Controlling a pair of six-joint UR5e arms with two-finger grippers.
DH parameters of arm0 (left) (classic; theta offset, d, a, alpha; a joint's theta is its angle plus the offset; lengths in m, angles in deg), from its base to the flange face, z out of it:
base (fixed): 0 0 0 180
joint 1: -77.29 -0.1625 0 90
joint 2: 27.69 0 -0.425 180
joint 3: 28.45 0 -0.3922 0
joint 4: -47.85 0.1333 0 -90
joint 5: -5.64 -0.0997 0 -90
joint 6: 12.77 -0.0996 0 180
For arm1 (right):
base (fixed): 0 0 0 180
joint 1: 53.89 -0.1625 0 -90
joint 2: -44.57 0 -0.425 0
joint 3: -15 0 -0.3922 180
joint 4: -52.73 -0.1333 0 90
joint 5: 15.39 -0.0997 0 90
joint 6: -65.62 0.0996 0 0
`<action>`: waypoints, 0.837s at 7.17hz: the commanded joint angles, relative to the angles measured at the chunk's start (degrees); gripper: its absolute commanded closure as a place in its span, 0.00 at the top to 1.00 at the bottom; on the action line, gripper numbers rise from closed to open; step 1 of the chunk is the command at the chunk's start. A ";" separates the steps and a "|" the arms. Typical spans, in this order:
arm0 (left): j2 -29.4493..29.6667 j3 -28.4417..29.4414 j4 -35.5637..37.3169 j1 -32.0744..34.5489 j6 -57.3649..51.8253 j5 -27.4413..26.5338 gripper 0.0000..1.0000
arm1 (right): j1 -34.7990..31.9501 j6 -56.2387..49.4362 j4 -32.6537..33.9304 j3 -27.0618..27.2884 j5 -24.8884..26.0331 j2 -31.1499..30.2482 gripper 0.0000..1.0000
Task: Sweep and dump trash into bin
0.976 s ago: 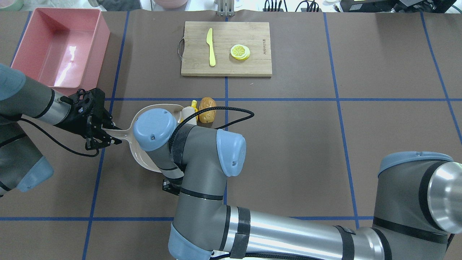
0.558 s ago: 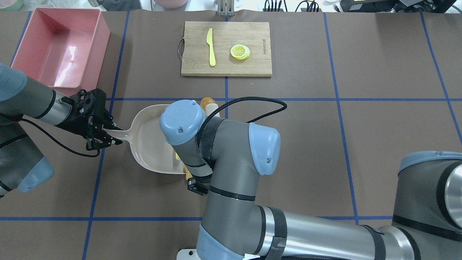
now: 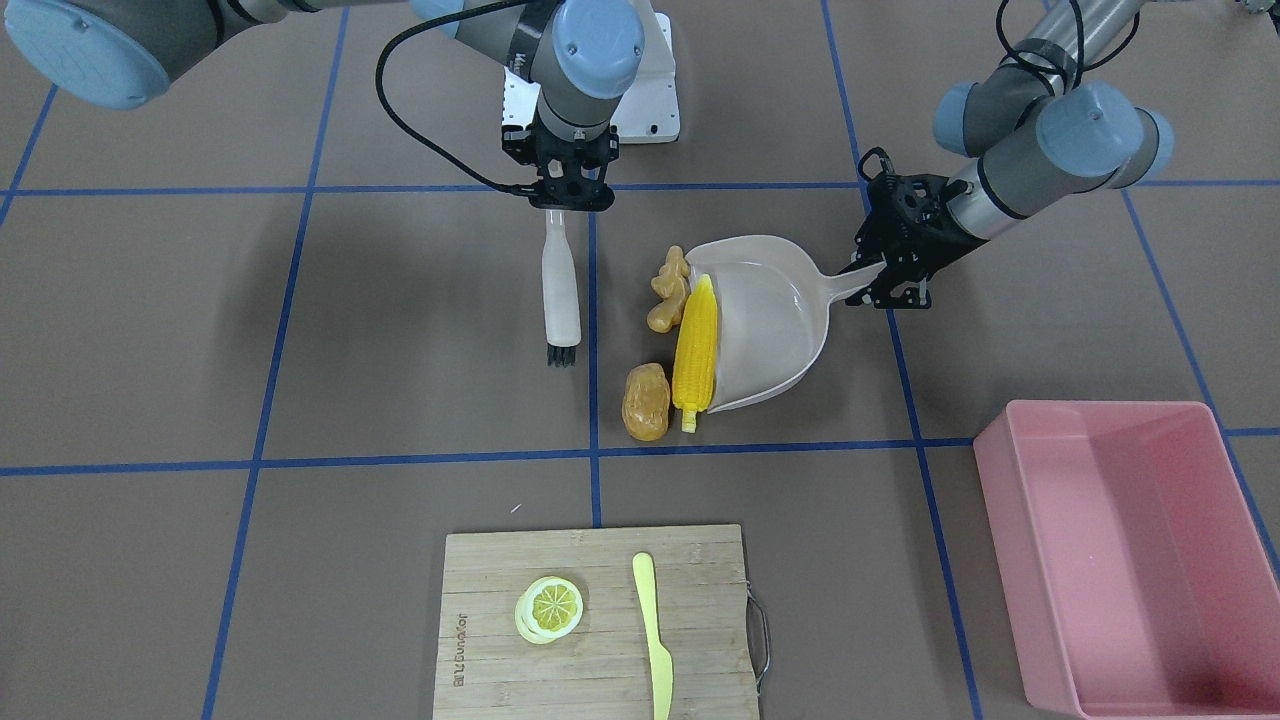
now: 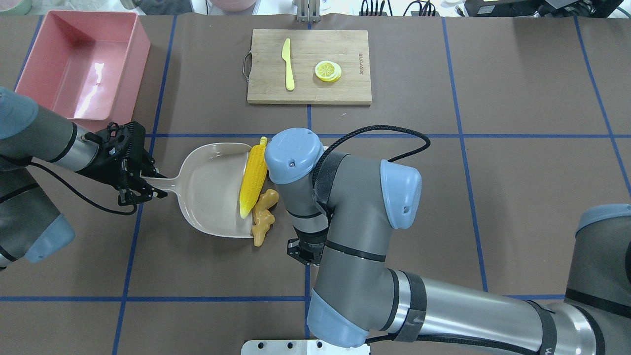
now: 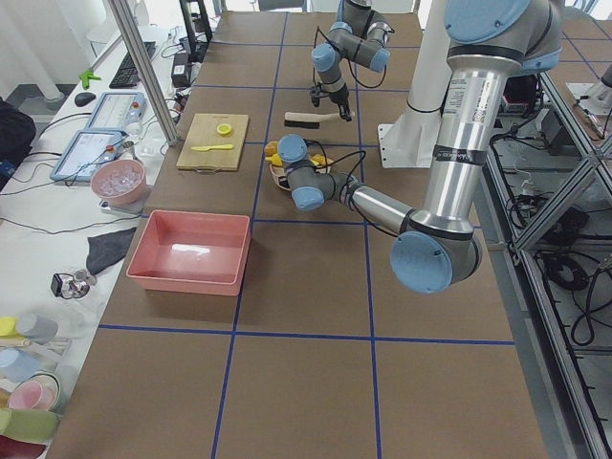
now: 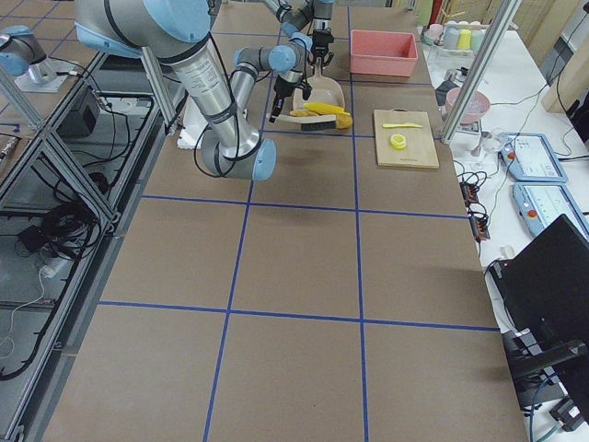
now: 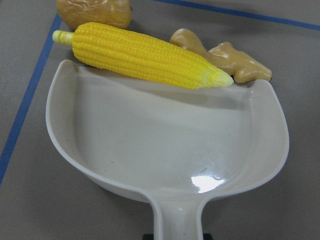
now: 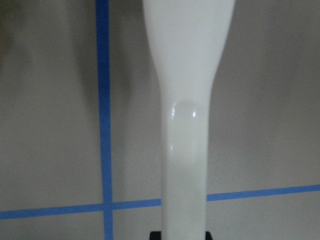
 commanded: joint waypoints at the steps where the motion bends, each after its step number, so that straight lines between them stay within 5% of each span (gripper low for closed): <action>1: 0.00 0.03 0.00 0.00 0.00 0.00 0.00 | -1.65 -0.34 -0.35 -0.62 -2.41 -0.98 0.00; 6: 0.17 0.03 0.00 0.00 0.00 0.00 0.00 | -1.91 -2.01 -5.71 -6.25 -2.23 -0.72 0.00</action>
